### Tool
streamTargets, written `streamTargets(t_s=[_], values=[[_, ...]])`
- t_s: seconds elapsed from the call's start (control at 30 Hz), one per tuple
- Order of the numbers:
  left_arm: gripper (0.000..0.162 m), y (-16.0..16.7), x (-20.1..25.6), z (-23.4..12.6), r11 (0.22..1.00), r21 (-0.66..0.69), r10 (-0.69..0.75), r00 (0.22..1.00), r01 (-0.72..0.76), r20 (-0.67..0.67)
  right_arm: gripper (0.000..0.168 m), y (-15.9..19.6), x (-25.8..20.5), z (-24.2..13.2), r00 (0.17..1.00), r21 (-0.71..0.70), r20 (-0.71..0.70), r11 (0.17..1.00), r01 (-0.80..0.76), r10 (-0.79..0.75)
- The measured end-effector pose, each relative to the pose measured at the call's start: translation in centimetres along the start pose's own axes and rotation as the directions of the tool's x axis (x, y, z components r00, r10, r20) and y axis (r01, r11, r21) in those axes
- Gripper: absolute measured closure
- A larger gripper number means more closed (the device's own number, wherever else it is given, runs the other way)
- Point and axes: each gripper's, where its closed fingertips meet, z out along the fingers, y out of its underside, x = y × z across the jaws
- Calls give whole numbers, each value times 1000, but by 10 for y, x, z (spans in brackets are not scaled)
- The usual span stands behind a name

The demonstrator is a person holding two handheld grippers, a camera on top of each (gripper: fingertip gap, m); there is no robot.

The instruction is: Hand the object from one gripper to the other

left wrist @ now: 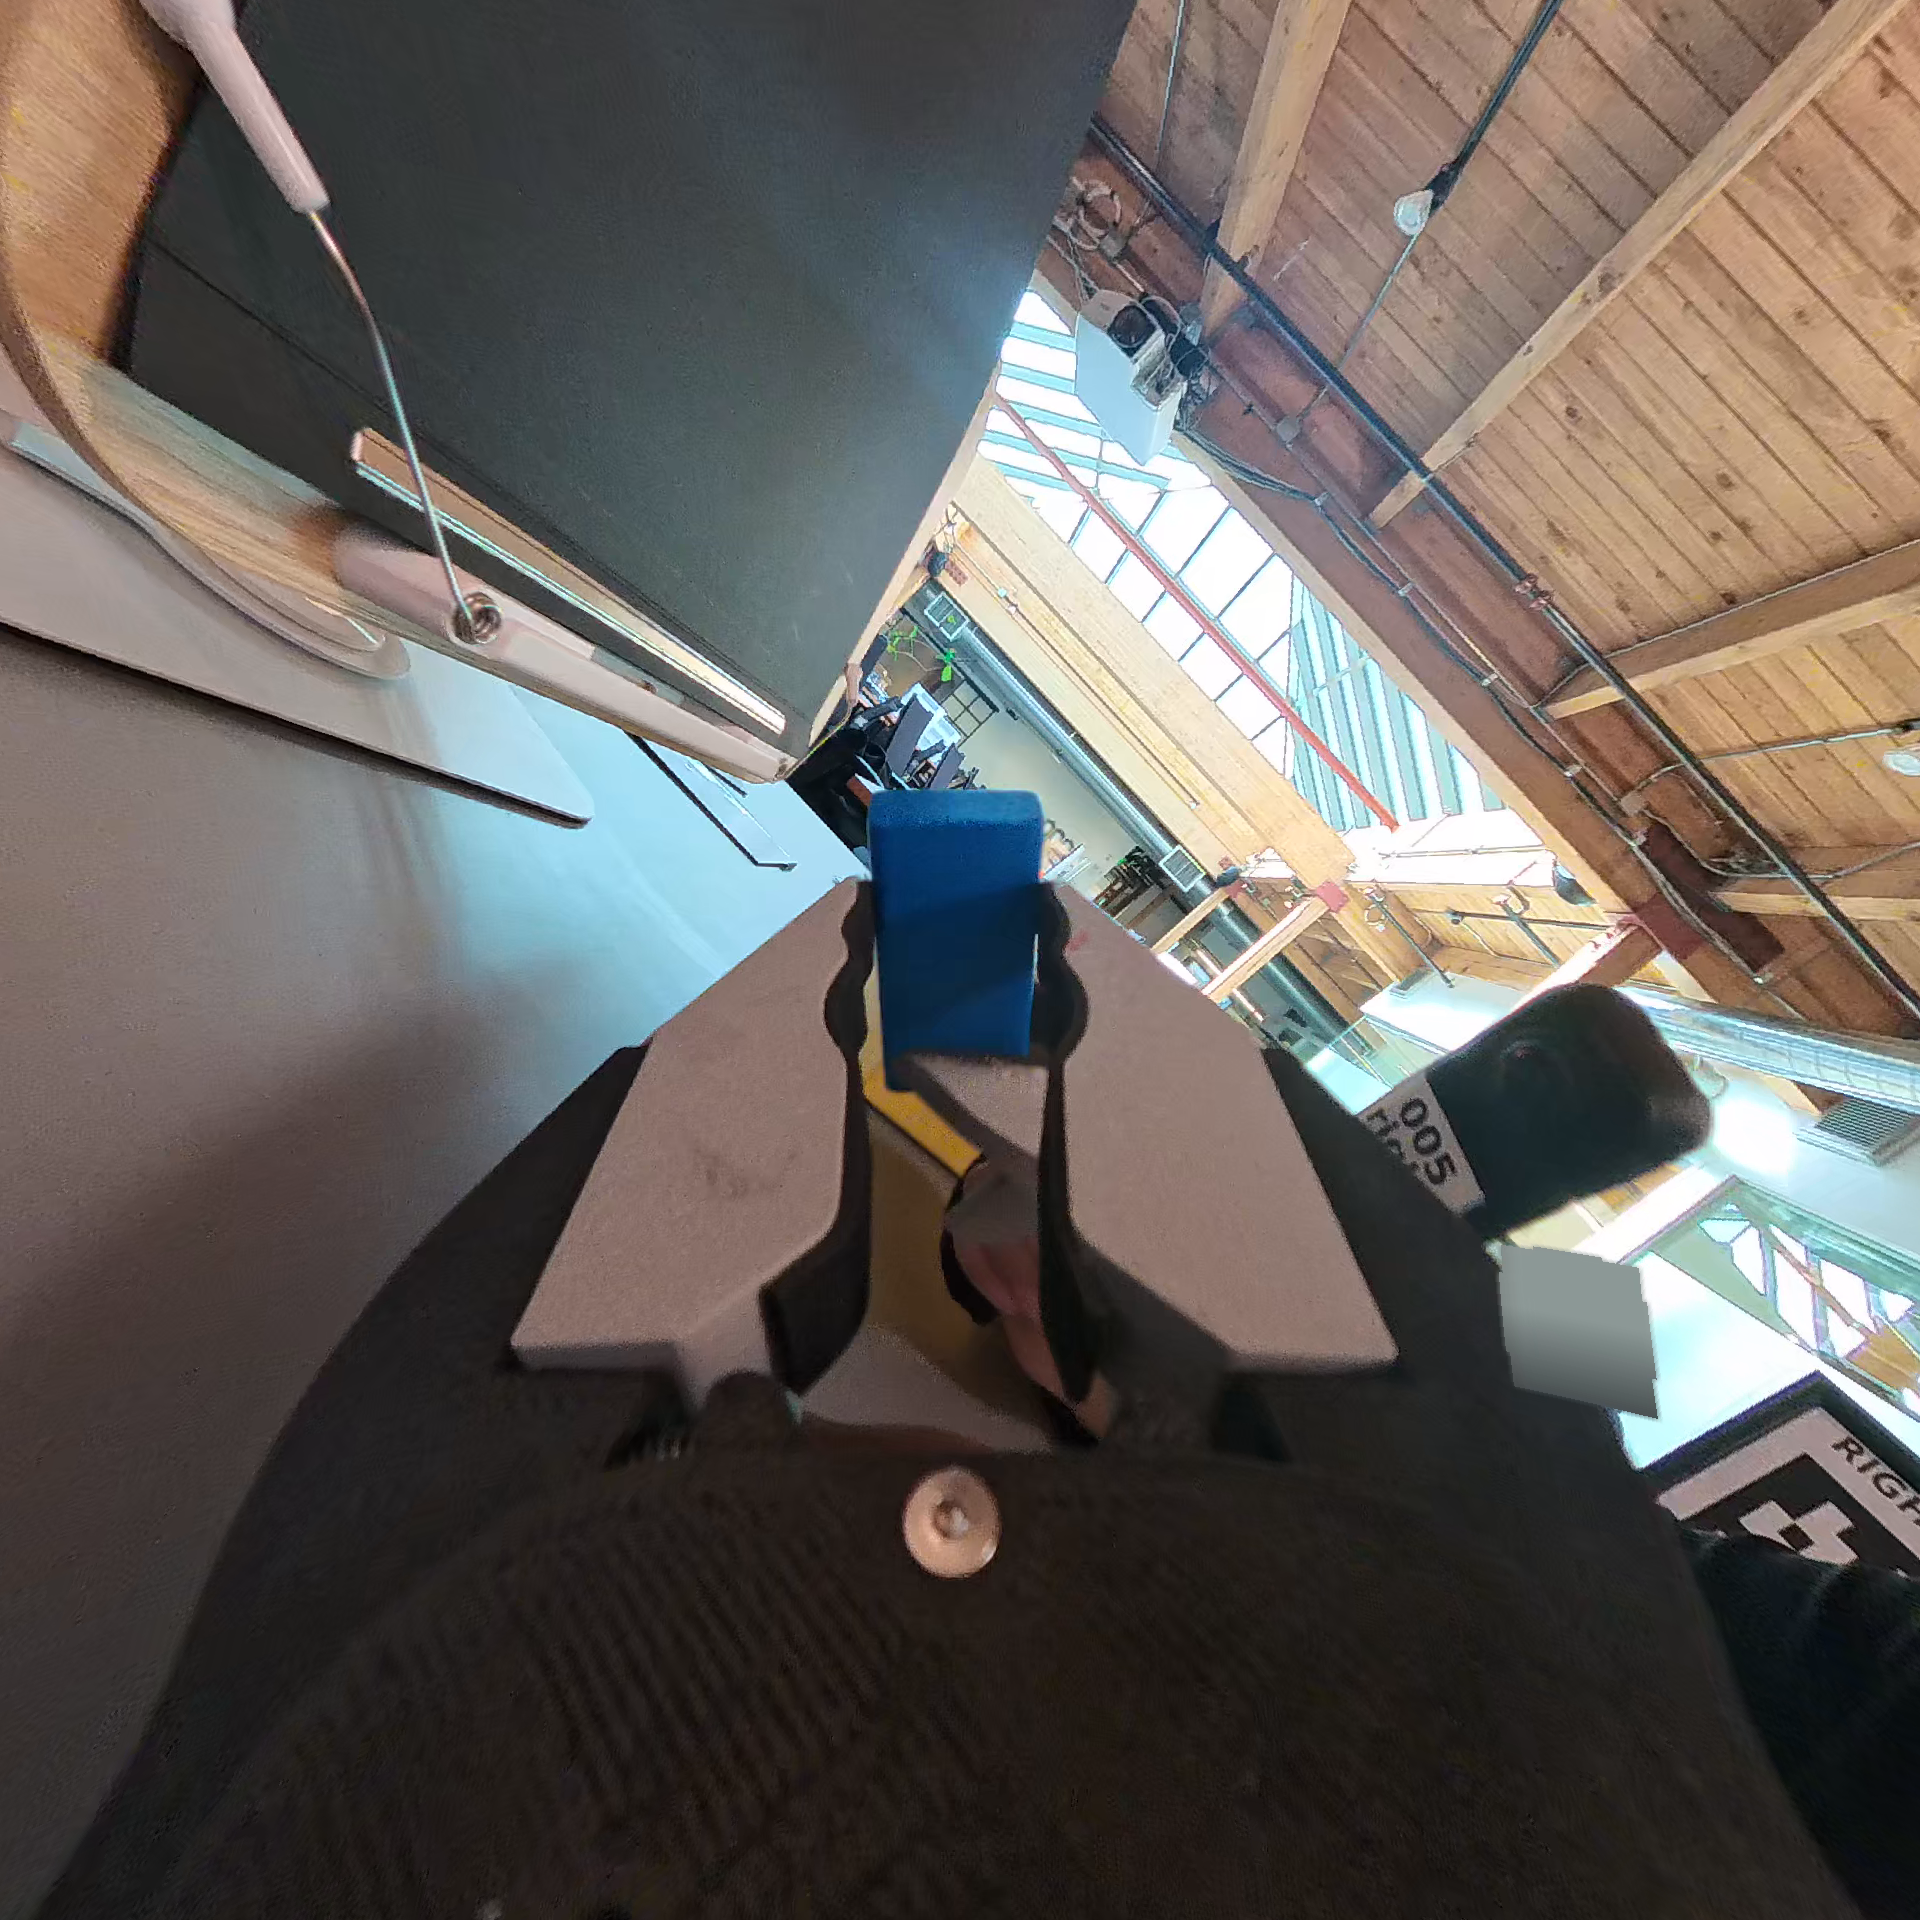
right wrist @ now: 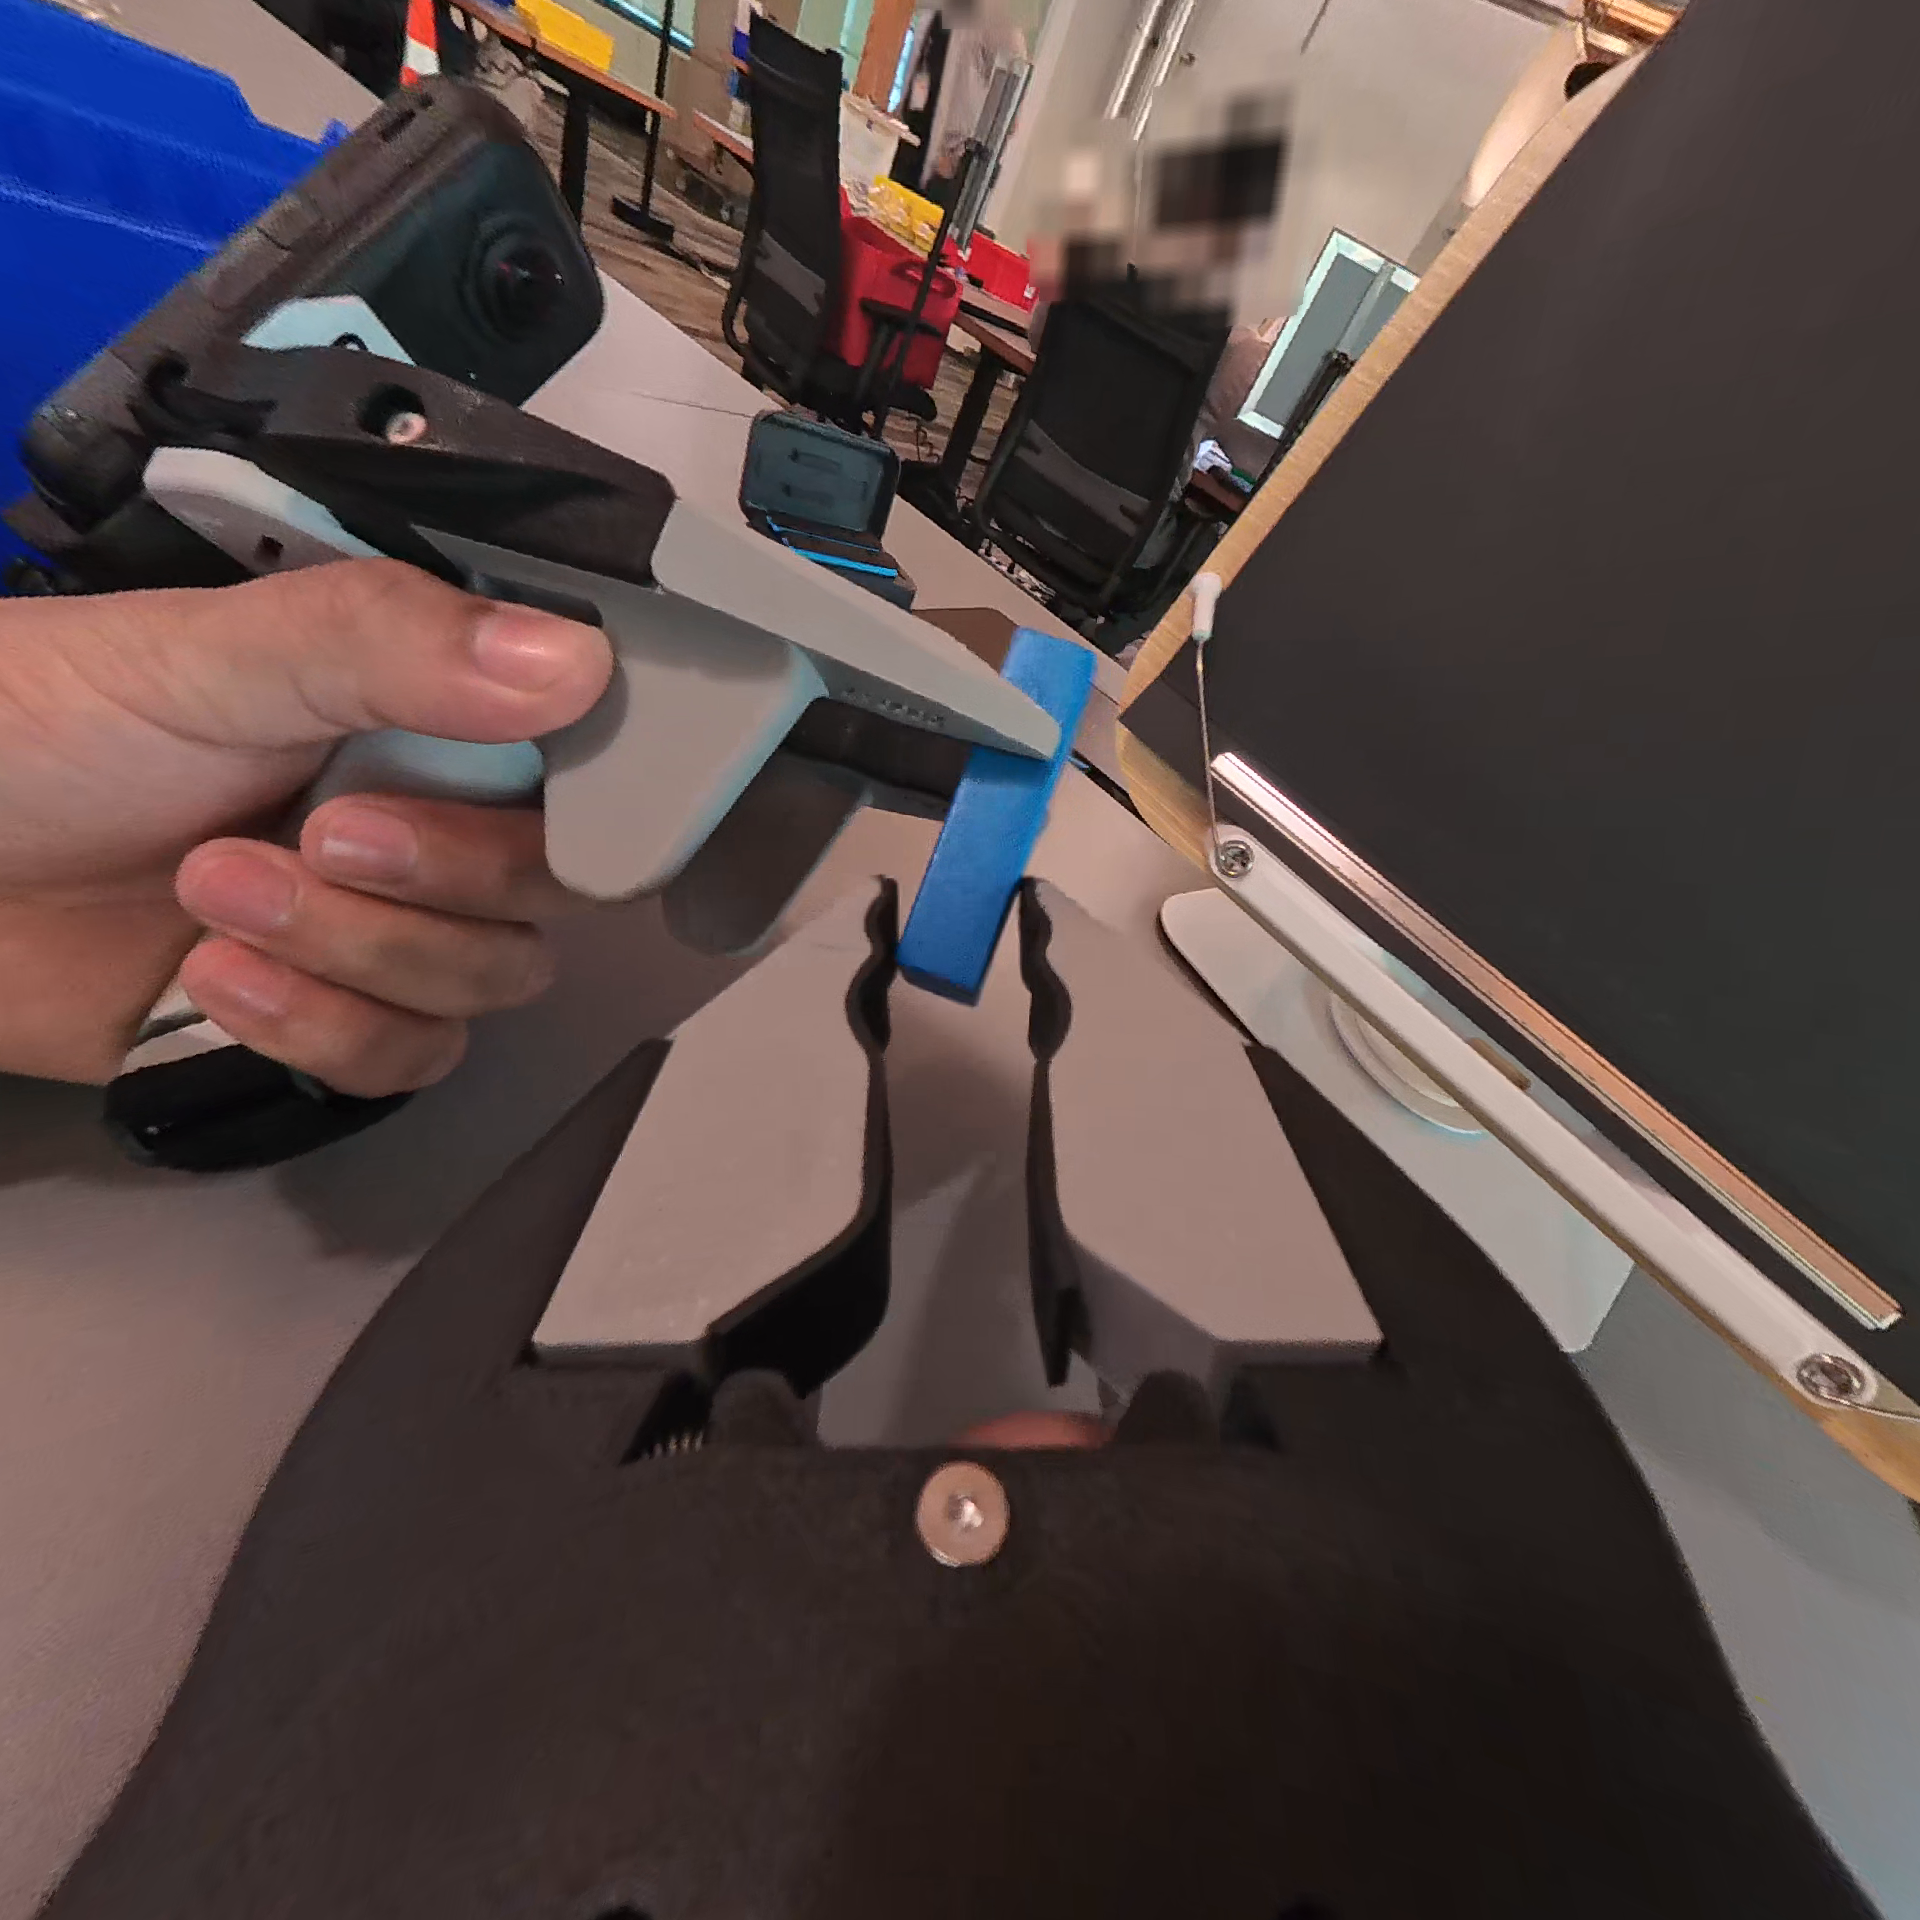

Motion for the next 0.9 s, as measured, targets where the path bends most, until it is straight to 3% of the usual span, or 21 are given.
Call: streamTargets(t_s=[0.13,0.23,0.3,0.37,0.4,0.5,0.57,0.6,0.67,0.77,0.9], values=[[127,-4,3,-9,995,-83,55,998,-55,-11,156,0,10,-7,982,6,93,987,-164,162],[127,-10,3,-18,964,-115,245,969,-238,43,156,0,27,-17,941,2,146,951,-308,304],[121,-9,-3,-21,897,-173,429,897,-408,107,155,-1,28,-24,879,-33,243,909,-415,410],[106,0,-8,-23,748,-279,651,748,-603,128,155,2,19,-28,768,-141,359,844,-518,531],[101,7,-11,-24,635,-343,760,640,-692,116,155,2,16,-31,723,-179,395,820,-544,566],[91,16,-17,-28,184,-467,983,166,-865,80,155,14,6,-36,663,-320,429,790,-523,613],[99,23,-9,-28,-94,-459,992,-120,-883,27,155,27,-2,-40,655,-410,427,779,-474,623],[98,29,-9,-26,-193,-465,977,-215,-864,-6,155,32,-4,-40,655,-438,419,772,-461,629],[89,41,-13,-22,-320,-483,944,-318,-815,-89,155,38,-10,-41,635,-480,416,750,-455,651],[95,53,-16,-19,-467,-480,880,-441,-742,-175,156,39,-15,-42,621,-499,425,742,-447,659],[105,62,-21,-15,-572,-471,814,-535,-672,-225,155,39,-30,-47,589,-537,461,737,-410,664]])
